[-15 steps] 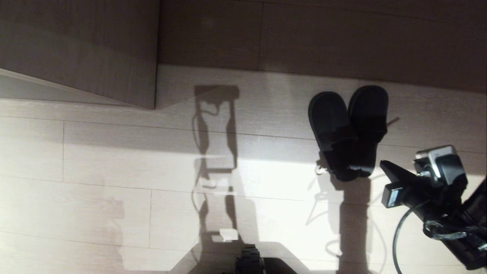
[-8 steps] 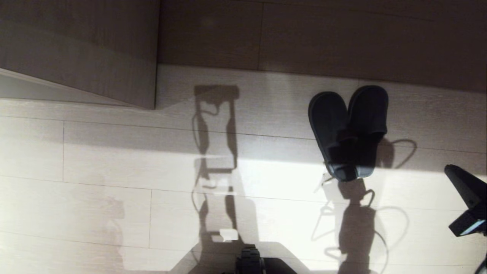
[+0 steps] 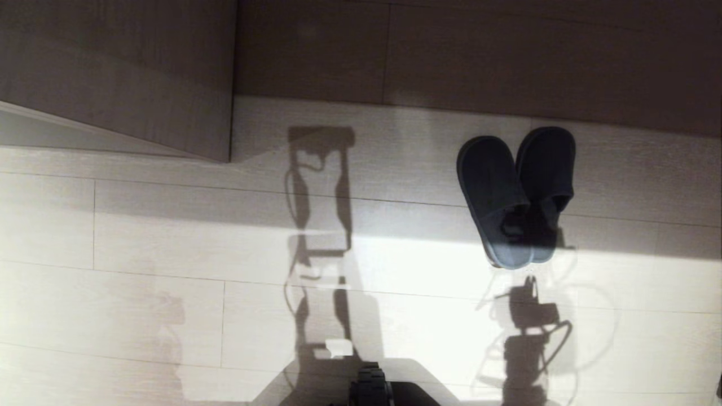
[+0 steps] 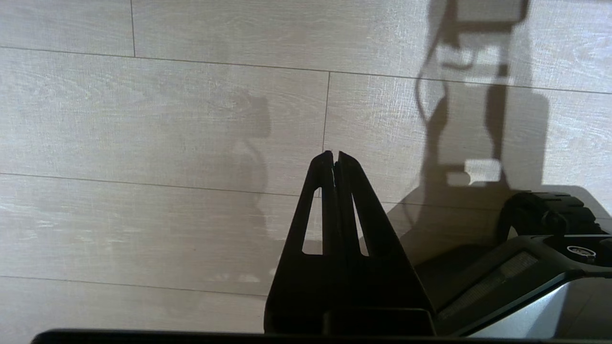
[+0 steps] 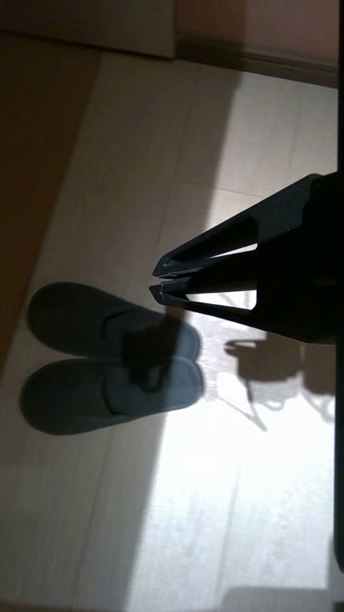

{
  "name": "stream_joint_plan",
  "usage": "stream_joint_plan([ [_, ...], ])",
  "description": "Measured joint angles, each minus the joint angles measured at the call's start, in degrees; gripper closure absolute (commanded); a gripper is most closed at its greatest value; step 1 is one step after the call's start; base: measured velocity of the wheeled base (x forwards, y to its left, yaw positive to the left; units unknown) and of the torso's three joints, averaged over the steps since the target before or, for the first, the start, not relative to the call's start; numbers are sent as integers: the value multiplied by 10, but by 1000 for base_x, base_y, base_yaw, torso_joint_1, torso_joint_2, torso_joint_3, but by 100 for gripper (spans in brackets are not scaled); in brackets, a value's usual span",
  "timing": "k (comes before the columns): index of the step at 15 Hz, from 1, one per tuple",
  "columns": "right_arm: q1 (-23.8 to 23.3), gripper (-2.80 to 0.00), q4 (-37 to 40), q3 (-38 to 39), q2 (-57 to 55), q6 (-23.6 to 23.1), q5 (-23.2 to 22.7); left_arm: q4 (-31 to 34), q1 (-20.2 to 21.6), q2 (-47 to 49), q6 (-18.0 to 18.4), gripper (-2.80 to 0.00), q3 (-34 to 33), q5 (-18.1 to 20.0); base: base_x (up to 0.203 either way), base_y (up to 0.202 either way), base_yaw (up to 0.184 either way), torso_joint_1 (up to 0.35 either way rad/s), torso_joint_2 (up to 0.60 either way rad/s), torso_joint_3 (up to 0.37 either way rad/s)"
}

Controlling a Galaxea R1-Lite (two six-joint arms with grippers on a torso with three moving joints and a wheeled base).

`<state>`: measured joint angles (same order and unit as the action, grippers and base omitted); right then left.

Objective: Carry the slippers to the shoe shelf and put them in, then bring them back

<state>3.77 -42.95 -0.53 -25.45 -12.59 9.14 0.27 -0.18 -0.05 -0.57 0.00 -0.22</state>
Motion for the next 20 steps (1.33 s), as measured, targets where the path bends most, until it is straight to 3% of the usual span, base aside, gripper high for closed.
stream_joint_plan([
  [5,-31,0,274,3,181,27,-83,0,0,0,0,0,0,0,0,0,0,0,0,0],
  [8,-35,0,415,5,234,51,-107,0,0,0,1,0,0,0,0,0,0,0,0,0],
  [20,-36,0,434,5,257,89,-103,0,0,0,0,0,0,0,0,0,0,2,1,164],
])
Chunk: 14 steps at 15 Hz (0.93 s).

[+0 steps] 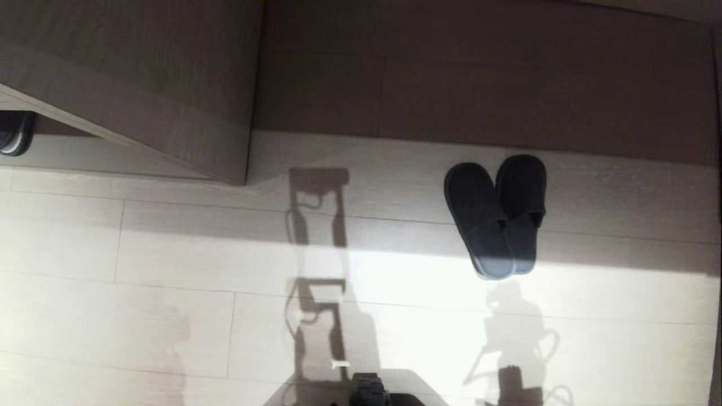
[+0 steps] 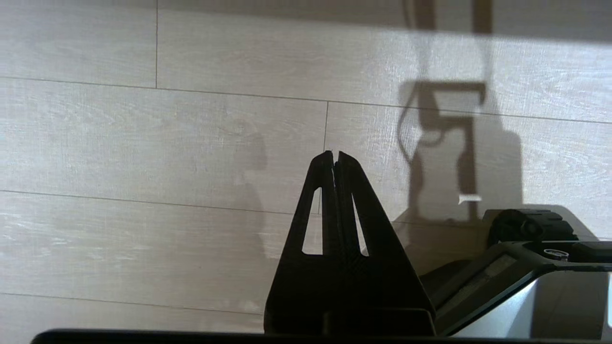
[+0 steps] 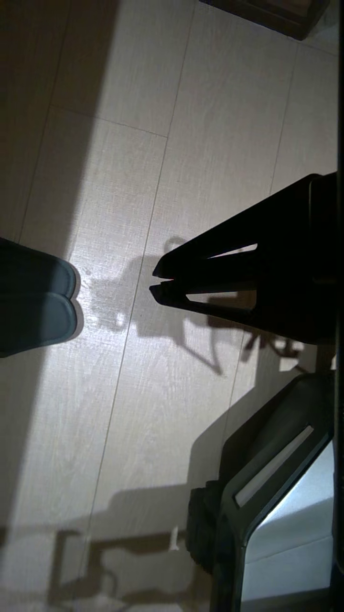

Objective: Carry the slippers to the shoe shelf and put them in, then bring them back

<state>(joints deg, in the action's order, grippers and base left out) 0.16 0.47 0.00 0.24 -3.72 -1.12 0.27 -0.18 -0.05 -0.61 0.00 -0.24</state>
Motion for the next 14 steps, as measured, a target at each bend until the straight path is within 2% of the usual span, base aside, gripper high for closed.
stream_joint_plan([
  [14,0,0,0,0,0,8,1,0,0,0,0,0,0,0,0,0,0,2,2,202],
])
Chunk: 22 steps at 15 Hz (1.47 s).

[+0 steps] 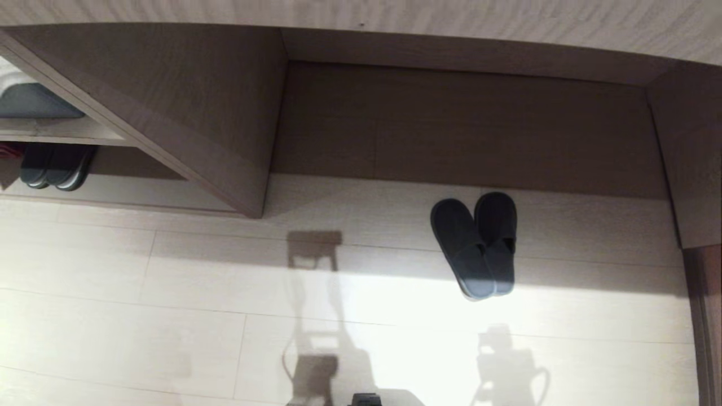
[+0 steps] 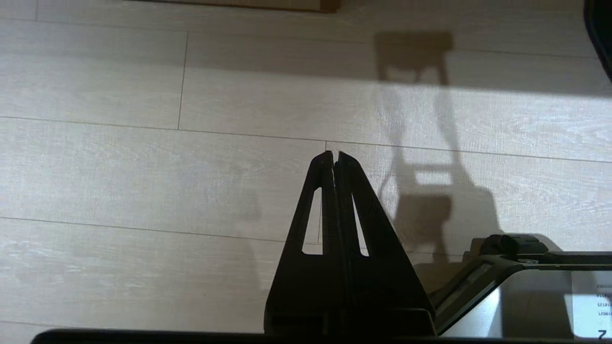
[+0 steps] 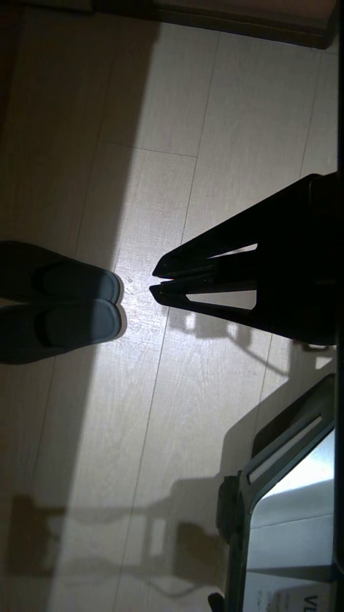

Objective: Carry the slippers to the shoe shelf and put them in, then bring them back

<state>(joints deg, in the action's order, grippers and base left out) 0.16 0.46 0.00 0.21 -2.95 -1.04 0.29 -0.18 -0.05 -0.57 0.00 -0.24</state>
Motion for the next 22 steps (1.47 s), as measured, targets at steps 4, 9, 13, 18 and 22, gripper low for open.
stream_joint_plan([
  [4,0,0,0,0,0,0,0,0,0,0,0,0,0,0,0,0,0,-1,1,202],
  [9,0,0,0,0,-1,0,0,0,0,0,0,0,0,0,0,0,0,1,3,199],
  [13,0,0,0,0,-1,0,0,0,0,0,0,0,0,0,0,0,0,0,2,207],
  [18,0,0,0,0,-1,1,0,0,0,0,0,0,0,0,0,0,0,2,-1,201],
  [22,0,0,0,0,-1,0,0,0,0,0,0,0,0,0,0,0,0,2,1,207],
])
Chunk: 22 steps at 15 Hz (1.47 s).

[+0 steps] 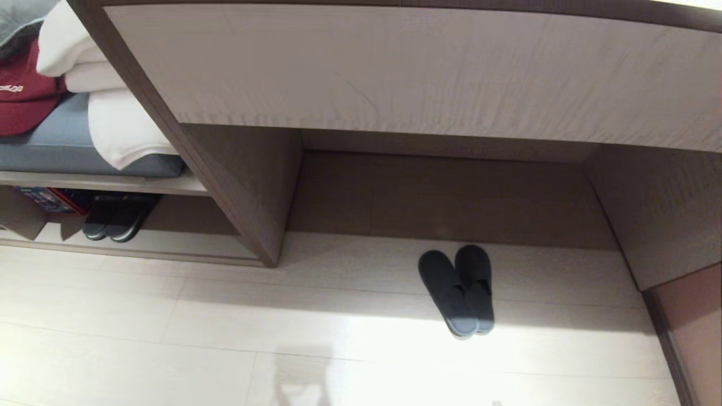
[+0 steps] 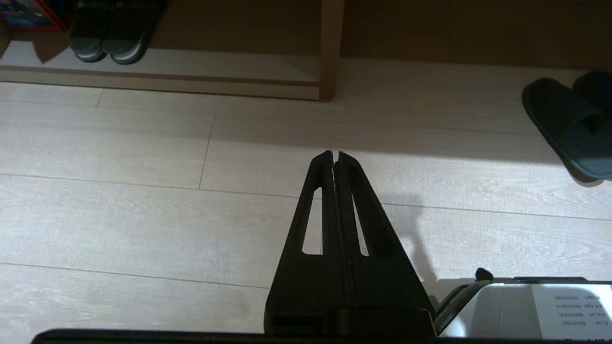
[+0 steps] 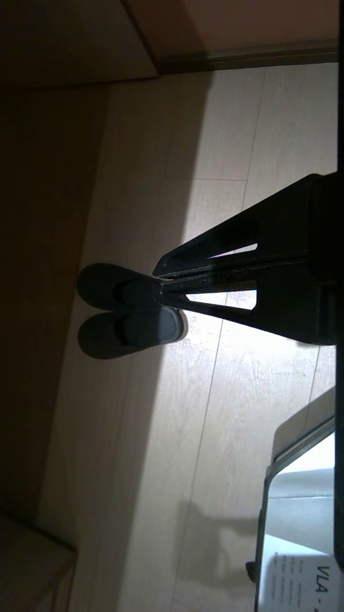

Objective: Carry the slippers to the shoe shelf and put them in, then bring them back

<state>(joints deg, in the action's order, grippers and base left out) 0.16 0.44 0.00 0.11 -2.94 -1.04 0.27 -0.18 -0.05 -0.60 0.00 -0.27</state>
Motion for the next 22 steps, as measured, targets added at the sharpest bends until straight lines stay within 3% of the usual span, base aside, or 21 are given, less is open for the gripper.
stream_joint_plan([
  [22,0,0,0,0,0,0,0,0,0,0,0,0,0,0,0,0,0,2,1,203],
])
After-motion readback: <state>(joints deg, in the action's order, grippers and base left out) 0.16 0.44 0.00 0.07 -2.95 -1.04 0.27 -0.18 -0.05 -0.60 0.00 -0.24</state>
